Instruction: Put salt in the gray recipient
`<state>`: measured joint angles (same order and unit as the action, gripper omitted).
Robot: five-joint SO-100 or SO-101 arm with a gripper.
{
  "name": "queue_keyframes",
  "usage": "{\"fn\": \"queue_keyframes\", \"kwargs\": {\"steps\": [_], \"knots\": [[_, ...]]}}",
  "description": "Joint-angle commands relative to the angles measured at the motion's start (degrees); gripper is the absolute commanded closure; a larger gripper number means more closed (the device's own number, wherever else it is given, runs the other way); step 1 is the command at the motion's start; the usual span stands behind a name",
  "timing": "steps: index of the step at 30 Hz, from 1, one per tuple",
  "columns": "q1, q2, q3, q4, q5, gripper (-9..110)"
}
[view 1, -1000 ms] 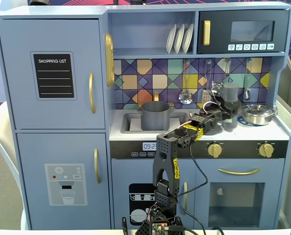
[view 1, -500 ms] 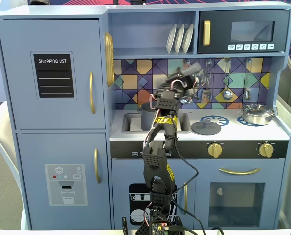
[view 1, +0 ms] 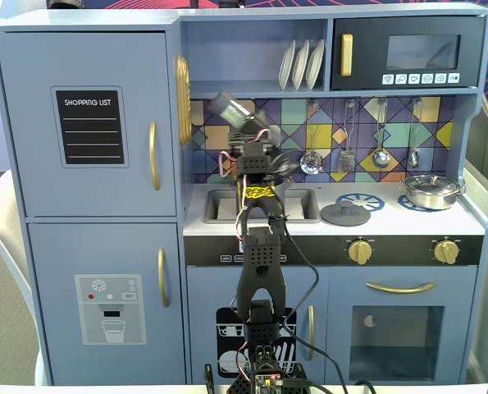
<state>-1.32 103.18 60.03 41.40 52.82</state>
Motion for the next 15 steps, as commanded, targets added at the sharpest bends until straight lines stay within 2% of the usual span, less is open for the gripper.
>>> {"fn": "queue_keyframes", "kwargs": {"steps": [1, 7, 9, 13, 15], "knots": [[-2.1, -1.8, -7.8, -2.5, 6.8, 101], [0.7, -4.6, -12.4, 18.5, 11.4, 101], [-0.9, -5.0, -12.2, 16.3, 11.1, 101], [-3.2, -3.8, -10.6, -2.0, 7.5, 101], [-2.5, -3.7, -11.0, -2.6, 7.1, 101]]}}
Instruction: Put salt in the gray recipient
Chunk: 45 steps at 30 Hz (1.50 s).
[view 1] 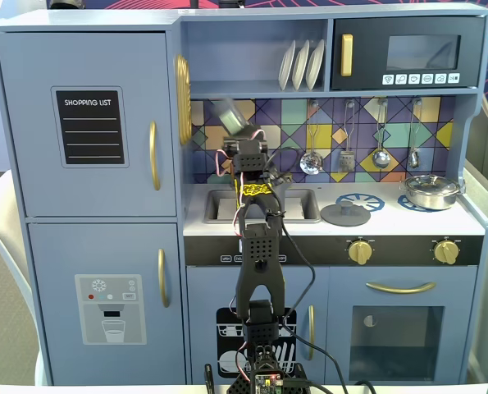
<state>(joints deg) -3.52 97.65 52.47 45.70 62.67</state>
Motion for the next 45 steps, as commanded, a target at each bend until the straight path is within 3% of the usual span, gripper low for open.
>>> {"fn": "queue_keyframes", "kwargs": {"steps": [1, 4, 6, 8, 11, 13, 15, 20, 22, 25, 28, 33, 36, 40, 45], "knots": [[0.6, 1.9, -3.6, -3.2, -2.0, 101], [2.9, 1.9, -3.6, 14.0, 0.0, 101], [2.3, 1.5, -3.3, 19.2, 0.2, 101], [1.1, 2.3, -1.6, 14.5, 0.0, 101], [0.1, 4.8, 2.5, -4.3, -0.4, 101], [0.4, 4.9, 1.7, -10.8, -1.0, 101], [1.4, 5.0, 1.2, -7.9, -1.3, 101], [2.5, 3.9, 1.4, 15.5, -1.2, 101], [1.3, 3.8, 2.3, 12.7, -2.3, 101], [0.7, 4.0, 2.2, -1.0, -8.5, 101], [4.1, 4.5, 1.7, -8.6, -31.2, 101], [19.4, 9.4, 9.5, -12.1, -87.8, 101], [31.1, 11.7, 16.9, -21.0, -122.0, 101], [42.8, 9.0, 15.3, -25.6, -144.3, 101], [48.5, 6.2, 15.3, -27.0, -153.6, 101]]}}
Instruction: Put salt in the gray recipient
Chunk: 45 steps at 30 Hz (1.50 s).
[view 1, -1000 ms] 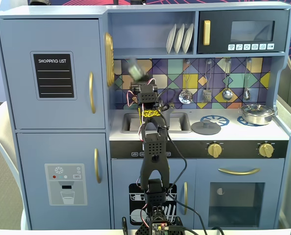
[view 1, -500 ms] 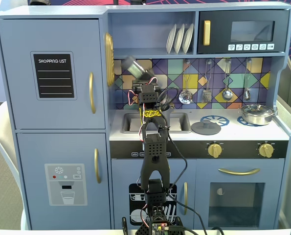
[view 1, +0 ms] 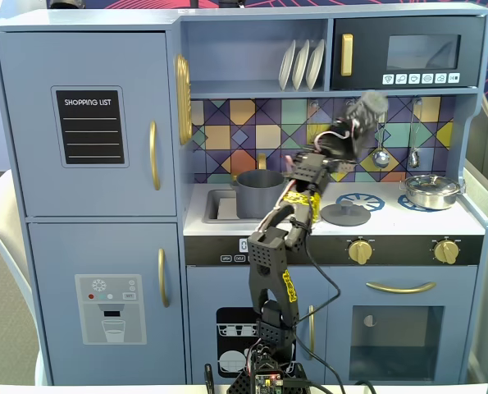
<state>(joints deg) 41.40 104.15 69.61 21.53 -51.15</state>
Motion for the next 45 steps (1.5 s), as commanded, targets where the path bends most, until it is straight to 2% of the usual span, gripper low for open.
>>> {"fn": "queue_keyframes", "kwargs": {"steps": [1, 12, 22, 33, 45], "knots": [[4.3, -0.8, -1.1, -3.9, -40.9, 101], [8.1, -3.9, 10.5, -14.6, -39.6, 101], [9.3, -5.7, 16.5, -19.5, -32.5, 101], [9.8, -9.3, 19.5, -25.9, -32.8, 101], [10.8, -9.9, 23.6, -27.4, -34.0, 101]]}}
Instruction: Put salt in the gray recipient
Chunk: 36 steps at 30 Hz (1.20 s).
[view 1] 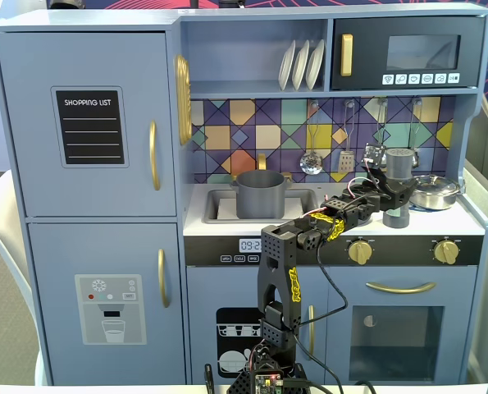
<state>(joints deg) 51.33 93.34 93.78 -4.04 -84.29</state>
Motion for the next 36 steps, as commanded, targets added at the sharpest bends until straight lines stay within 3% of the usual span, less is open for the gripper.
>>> {"fn": "queue_keyframes", "kwargs": {"steps": [1, 4, 6, 8, 12, 15, 19, 25, 29, 31, 36], "knots": [[0.9, 0.9, -0.4, -1.8, -1.0, 101], [1.1, 0.9, -0.4, -1.7, -0.3, 90], [1.4, 1.1, -0.4, -2.5, 2.8, 70], [2.0, 1.3, -0.4, -2.0, 4.2, 42], [2.2, 2.5, -0.4, -1.6, 4.1, 31], [3.3, 6.2, 0.4, 1.7, 3.1, 34], [5.0, 20.7, 8.5, 13.0, -8.4, 60], [-4.7, 50.2, 12.3, 58.1, -7.6, 101], [-21.6, 64.1, 20.8, 76.7, -11.1, 101], [-27.7, 70.6, 30.7, 78.0, -13.1, 101], [-38.6, 81.8, 59.2, 72.6, -5.4, 101]]}}
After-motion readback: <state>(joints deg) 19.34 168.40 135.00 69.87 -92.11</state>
